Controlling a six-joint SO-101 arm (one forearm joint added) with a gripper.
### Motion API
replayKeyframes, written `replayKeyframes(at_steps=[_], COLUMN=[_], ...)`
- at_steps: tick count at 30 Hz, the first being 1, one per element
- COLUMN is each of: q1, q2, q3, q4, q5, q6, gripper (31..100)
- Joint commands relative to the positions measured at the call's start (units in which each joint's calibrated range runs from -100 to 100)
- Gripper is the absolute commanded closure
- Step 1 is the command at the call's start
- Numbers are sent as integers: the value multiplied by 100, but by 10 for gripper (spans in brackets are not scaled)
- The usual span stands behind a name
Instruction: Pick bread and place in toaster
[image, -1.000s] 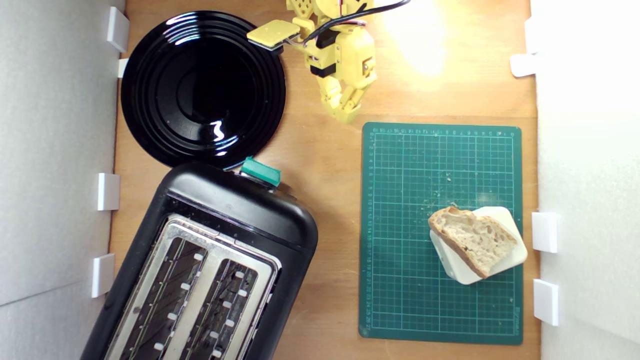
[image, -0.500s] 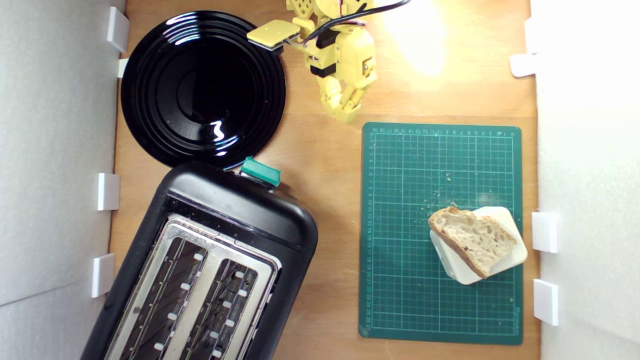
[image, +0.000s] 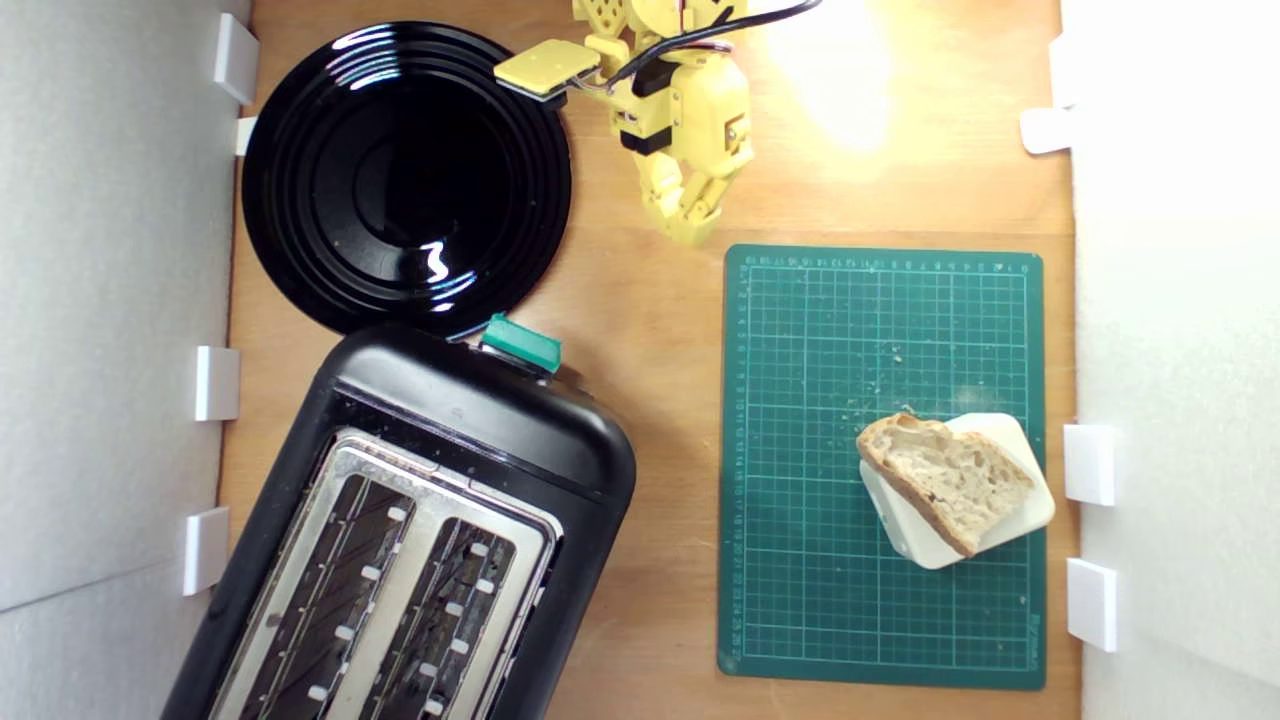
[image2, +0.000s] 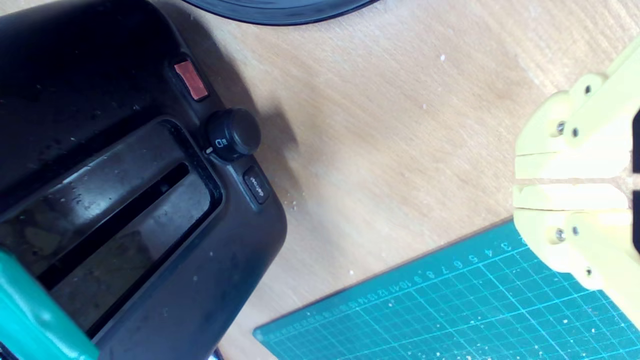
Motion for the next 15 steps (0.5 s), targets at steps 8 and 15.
replayKeyframes(at_steps=[8, 15], q1=[9, -7], q2=[1396, 2345], q3=[-668, -1158], q4=[12, 76], q5=[-899, -1769], q6=[-34, -285], gripper=[858, 858])
